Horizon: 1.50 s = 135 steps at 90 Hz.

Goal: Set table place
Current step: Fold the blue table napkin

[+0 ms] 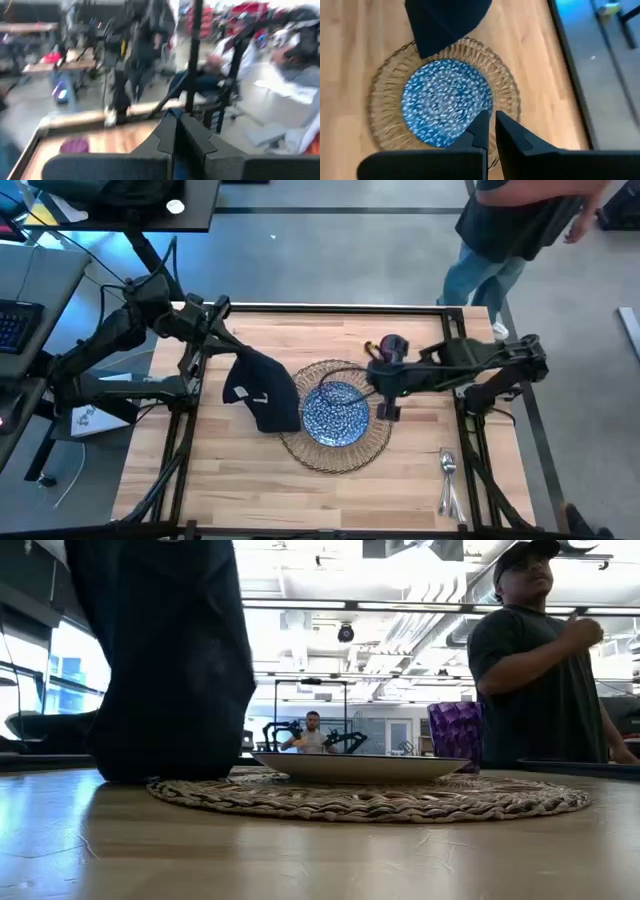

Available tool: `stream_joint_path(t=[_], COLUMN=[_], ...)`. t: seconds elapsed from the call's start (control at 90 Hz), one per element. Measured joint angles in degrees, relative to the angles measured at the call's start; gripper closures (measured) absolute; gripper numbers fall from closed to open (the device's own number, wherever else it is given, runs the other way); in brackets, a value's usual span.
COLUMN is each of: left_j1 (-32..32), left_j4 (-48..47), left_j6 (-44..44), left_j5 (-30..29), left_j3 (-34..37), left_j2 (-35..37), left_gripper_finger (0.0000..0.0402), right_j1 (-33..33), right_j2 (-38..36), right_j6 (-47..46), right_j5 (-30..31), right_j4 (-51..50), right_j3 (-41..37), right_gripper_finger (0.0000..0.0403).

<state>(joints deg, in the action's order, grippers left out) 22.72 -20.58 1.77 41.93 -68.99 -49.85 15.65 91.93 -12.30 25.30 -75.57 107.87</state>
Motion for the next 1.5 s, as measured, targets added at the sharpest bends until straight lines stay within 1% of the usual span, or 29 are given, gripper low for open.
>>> stream_joint_path(t=[0.056,0.133,0.256,0.333,0.522,0.622,0.689,0.767,0.878,0.967,1.078,1.133,1.244,1.311,1.444,1.5], left_j1=[-1.2,-2.4,-3.7,-4.2,-6.5,-8.6,-10.1,-11.5,-13.0,-14.2,-15.4,-15.9,-16.6,-16.3,-15.9,-15.8], left_j4=[4.2,8.8,13.4,15.0,14.8,13.1,9.8,4.3,-3.1,-5.7,-7.2,-6.9,-5.2,-5.2,-4.2,-2.4], left_j6=[-2.1,-5.2,-9.9,-11.1,-10.9,-8.2,-4.7,0.4,6.1,7.8,8.4,8.4,7.5,7.4,7.5,7.4], left_j5=[0.0,0.0,0.6,4.0,11.6,15.8,16.7,16.0,11.4,7.9,8.0,7.2,2.9,2.0,1.7,0.1], left_j3=[0.0,0.0,0.0,0.0,0.0,0.0,0.0,0.0,0.0,0.0,0.0,0.0,0.0,0.0,0.0,0.0], left_j2=[-1.5,-3.9,-7.0,-8.4,-10.6,-11.4,-11.7,-11.7,-11.6,-11.6,-11.5,-11.0,-9.1,-7.4,-2.6,-1.0], left_gripper_finger=[0.0402,0.0402,0.0402,0.0402,0.0402,0.0402,0.0402,0.0402,0.0402,0.0402,0.0402,0.0402,0.0402,0.0402,0.0402,0.0402], right_j1=[0.2,0.0,-0.9,-1.7,-3.6,-4.0,-4.1,-4.1,-3.9,-4.0,-4.0,-4.0,-4.0,-3.6,-2.9,-2.7], right_j2=[0.9,2.5,4.9,6.0,7.9,9.5,10.8,12.4,15.0,17.2,19.3,19.8,20.9,21.6,21.2,20.8], right_j6=[1.5,3.8,9.4,12.9,19.1,22.4,23.9,24.8,24.8,25.0,25.3,24.7,22.8,22.2,21.0,19.8], right_j5=[2.0,2.3,1.9,-0.2,-8.3,-13.4,-16.8,-19.9,-22.5,-22.6,-22.3,-20.7,-17.6,-16.3,-10.0,-9.1], right_j4=[1.5,3.9,10.2,15.0,24.7,29.6,32.4,34.4,35.6,37.5,38.8,39.0,38.8,37.0,29.5,27.3], right_j3=[0.0,0.0,0.0,0.0,0.0,0.0,0.0,0.0,0.0,0.0,0.0,0.0,0.0,0.0,-0.1,-0.1], right_gripper_finger=[0.0402,0.0393,0.0356,0.0323,0.0250,0.0224,0.0213,0.0207,0.0206,0.0206,0.0206,0.0206,0.0206,0.0206,0.0206,0.0206])
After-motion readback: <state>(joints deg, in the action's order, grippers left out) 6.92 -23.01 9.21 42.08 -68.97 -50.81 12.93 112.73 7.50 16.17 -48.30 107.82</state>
